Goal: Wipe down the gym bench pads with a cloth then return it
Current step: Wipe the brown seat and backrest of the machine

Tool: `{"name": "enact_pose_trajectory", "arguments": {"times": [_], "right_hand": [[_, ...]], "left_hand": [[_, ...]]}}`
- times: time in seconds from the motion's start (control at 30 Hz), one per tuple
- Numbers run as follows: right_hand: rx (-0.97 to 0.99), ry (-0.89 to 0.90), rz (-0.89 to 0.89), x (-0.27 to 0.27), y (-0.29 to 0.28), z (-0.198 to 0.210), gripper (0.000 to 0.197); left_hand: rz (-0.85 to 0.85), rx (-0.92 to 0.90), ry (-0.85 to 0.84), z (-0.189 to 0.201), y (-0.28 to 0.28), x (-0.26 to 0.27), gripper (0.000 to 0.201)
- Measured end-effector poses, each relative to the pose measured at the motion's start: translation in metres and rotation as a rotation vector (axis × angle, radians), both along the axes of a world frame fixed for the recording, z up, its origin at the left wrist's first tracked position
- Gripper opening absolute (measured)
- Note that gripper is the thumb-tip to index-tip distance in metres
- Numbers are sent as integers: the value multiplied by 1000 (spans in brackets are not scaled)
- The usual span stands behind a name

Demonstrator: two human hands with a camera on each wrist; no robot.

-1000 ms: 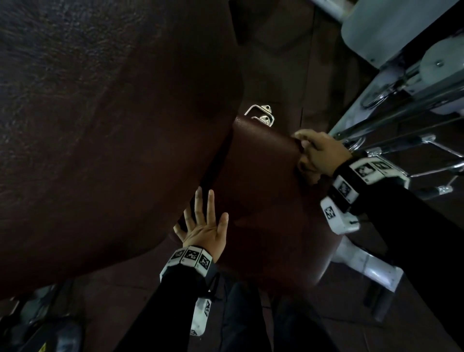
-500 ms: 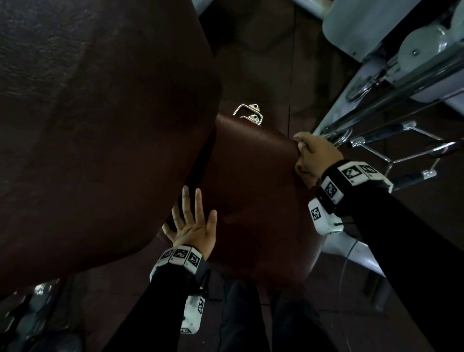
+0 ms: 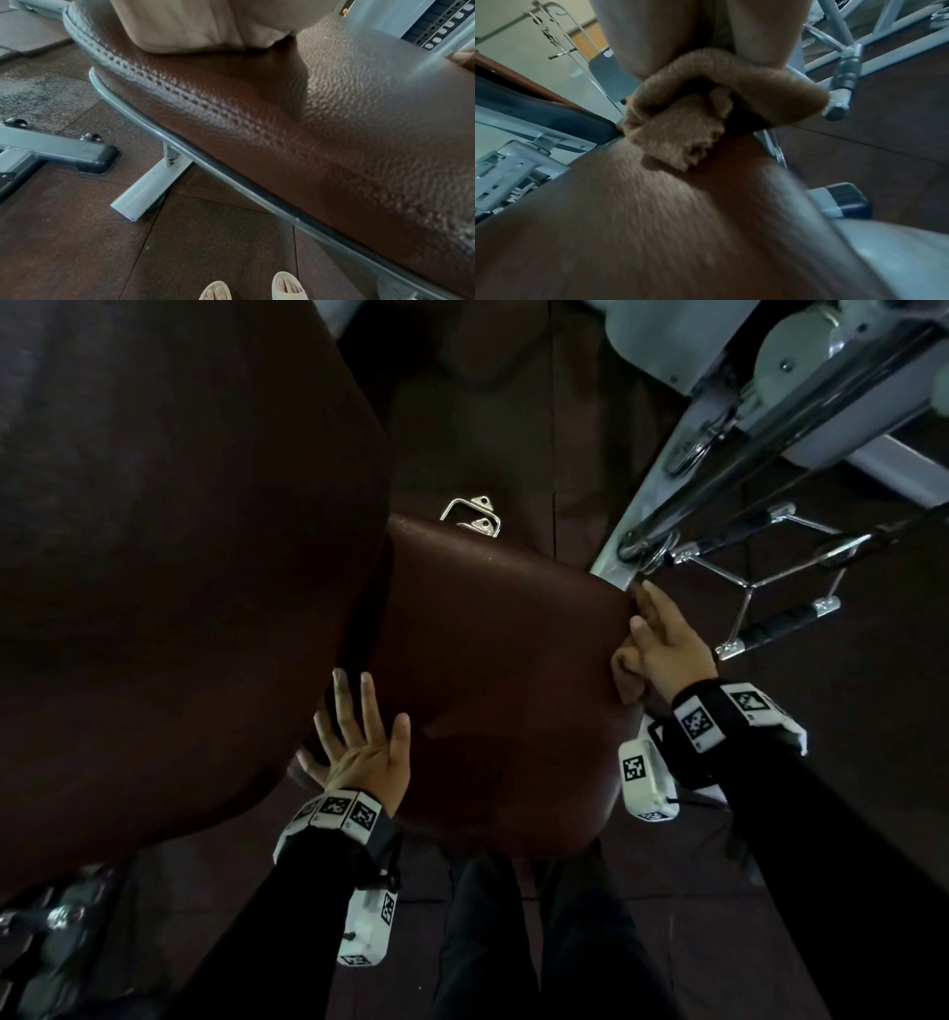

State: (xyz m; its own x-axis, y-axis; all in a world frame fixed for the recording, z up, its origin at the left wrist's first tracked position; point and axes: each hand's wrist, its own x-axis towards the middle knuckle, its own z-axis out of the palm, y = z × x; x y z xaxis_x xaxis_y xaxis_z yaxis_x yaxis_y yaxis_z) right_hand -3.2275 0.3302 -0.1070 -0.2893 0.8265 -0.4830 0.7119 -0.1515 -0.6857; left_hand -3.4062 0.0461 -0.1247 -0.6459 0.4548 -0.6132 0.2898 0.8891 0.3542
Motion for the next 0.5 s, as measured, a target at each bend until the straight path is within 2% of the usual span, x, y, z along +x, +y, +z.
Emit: {"name": "enact_pose_trajectory", "arguments": {"times": [0.17,0.2,0.27,0.33,0.4,0.5], "right_hand": [[-38,6,-74,23,-43,14,63],[-66,69,-102,29,-58,14,65],[-131,145,-116,46,-94,14,60],[-155,105,-99,57,-123,16,55],[-171,110,-105,63,-132,14,62],[-137,135,-116,54,-116,13,70]], "left_hand": [[0,21,18,1,1,0,58],[1,21,20,2,1,0,58],[-6,20,25,3,1,0,58],[-14,21,28,5,2,1,59],[-20,30,22,8,3,1,58],[-45,32,21,12,4,1,58]]}}
